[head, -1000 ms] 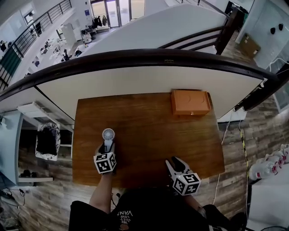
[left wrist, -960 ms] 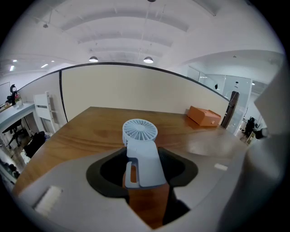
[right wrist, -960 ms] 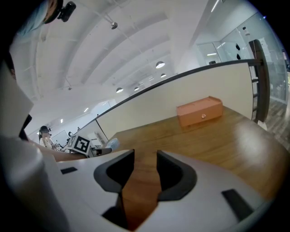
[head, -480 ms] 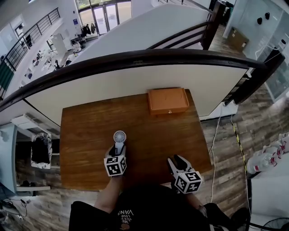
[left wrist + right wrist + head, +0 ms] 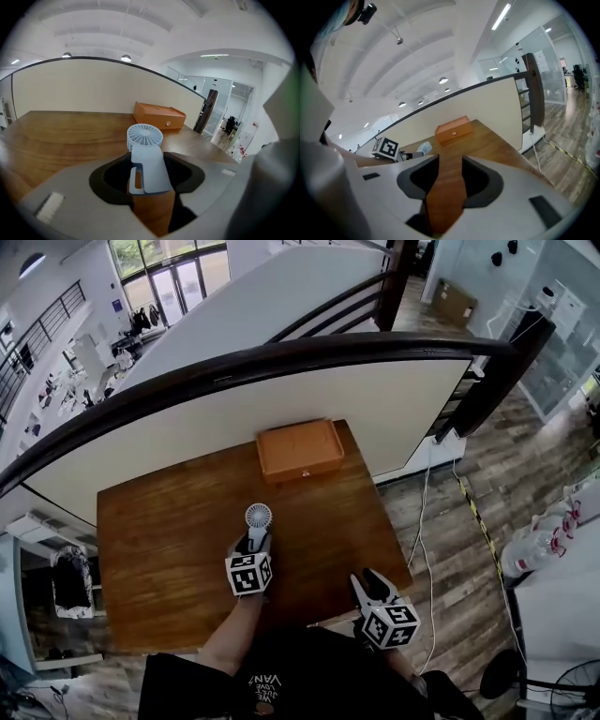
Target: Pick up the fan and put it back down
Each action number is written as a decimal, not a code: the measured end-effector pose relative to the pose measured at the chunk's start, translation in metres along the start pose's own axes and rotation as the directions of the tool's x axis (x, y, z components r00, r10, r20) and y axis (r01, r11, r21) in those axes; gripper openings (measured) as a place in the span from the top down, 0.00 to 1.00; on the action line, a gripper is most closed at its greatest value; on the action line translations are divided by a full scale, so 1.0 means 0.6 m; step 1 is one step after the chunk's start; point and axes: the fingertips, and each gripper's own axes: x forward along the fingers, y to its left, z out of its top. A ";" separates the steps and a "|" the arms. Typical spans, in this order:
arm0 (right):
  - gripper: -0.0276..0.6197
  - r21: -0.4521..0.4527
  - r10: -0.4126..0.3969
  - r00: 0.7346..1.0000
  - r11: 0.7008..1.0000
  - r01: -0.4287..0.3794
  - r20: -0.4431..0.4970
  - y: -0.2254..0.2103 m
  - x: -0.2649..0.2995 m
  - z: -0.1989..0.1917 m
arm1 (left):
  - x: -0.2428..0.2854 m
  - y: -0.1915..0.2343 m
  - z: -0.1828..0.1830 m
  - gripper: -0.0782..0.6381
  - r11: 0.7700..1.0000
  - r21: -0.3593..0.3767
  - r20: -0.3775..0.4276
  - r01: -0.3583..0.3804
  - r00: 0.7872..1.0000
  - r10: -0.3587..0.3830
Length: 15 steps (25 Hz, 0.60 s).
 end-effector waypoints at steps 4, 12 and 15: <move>0.75 0.022 -0.040 0.999 0.999 0.040 0.002 -0.030 -0.021 -0.008 | 0.034 -0.034 0.003 0.58 1.000 -0.007 -0.014 0.012 1.000 -0.012; 0.75 0.045 -0.107 0.994 0.993 0.107 -0.003 -0.079 -0.053 -0.019 | 0.088 -0.067 0.014 0.58 1.000 -0.004 -0.026 0.003 1.000 -0.003; 0.75 0.052 -0.114 0.993 0.992 0.114 -0.002 -0.087 -0.061 -0.018 | 0.103 -0.076 0.017 0.58 1.000 -0.001 -0.036 -0.005 0.999 0.005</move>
